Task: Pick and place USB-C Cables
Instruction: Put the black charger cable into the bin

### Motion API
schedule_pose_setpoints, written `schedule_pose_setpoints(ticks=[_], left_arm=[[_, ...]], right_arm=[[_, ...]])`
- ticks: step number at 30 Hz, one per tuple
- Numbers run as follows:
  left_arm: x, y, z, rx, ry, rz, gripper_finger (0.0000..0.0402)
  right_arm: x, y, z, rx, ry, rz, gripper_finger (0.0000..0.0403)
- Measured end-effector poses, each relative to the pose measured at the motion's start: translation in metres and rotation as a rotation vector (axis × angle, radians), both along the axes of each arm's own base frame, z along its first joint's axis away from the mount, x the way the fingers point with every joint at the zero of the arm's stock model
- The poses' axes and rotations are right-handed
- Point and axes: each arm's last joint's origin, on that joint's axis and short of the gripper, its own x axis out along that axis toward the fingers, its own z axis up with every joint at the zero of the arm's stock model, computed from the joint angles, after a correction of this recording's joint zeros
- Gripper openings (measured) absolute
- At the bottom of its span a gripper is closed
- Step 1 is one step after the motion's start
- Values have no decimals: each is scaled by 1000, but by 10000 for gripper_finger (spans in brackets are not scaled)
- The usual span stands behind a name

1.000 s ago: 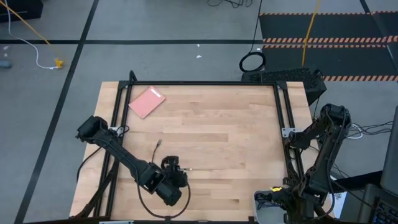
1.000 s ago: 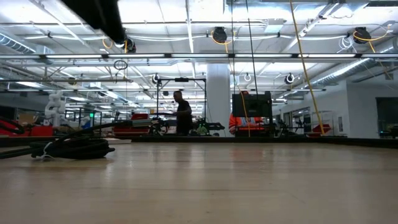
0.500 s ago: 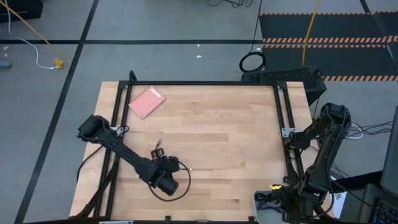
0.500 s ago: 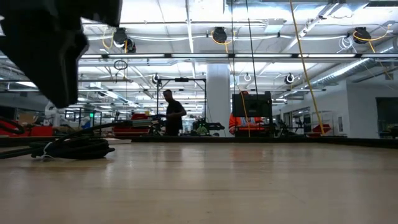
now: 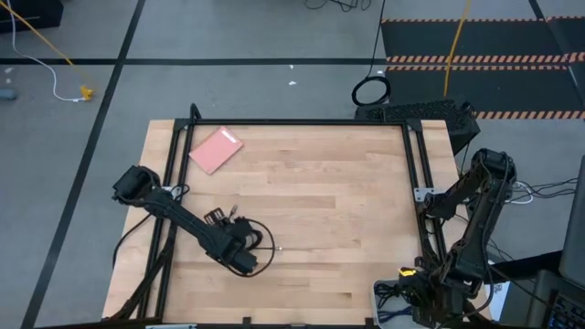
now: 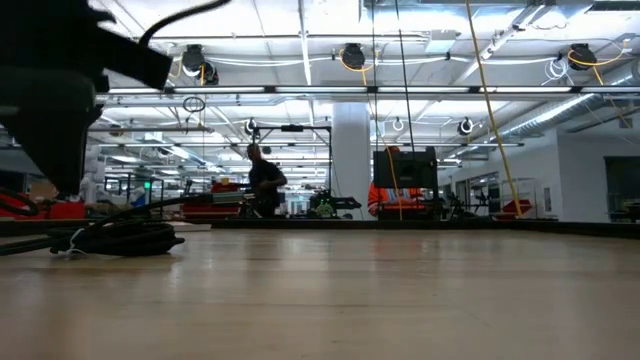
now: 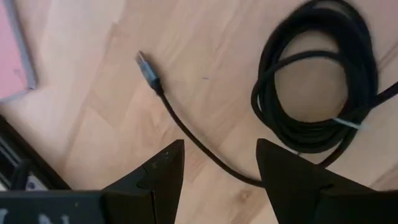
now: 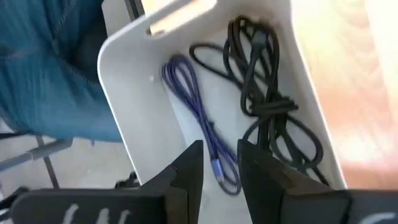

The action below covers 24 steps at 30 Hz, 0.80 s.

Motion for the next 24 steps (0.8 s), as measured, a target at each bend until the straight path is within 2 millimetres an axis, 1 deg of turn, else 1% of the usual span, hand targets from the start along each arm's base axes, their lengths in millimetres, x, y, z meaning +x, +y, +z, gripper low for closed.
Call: schedule_pose_setpoints(ticks=[8, 14, 16, 21, 24], left_arm=[[-15, 26, -26, 55, 79, 180, 203], [-16, 33, -30, 50, 98, 225, 206], [-15, 33, -31, 41, 98, 232, 220], [-15, 32, -31, 34, 91, 237, 267], [-14, 34, -31, 39, 78, 268, 280]], right_arm=[[1, 0, 0, -15, -34, -4, 91], [1, 0, 0, -14, -34, -5, 91], [1, -1, 0, -16, -37, -7, 91], [2, -1, 0, -25, -60, -17, 91], [2, -1, 0, -25, -60, -22, 91]])
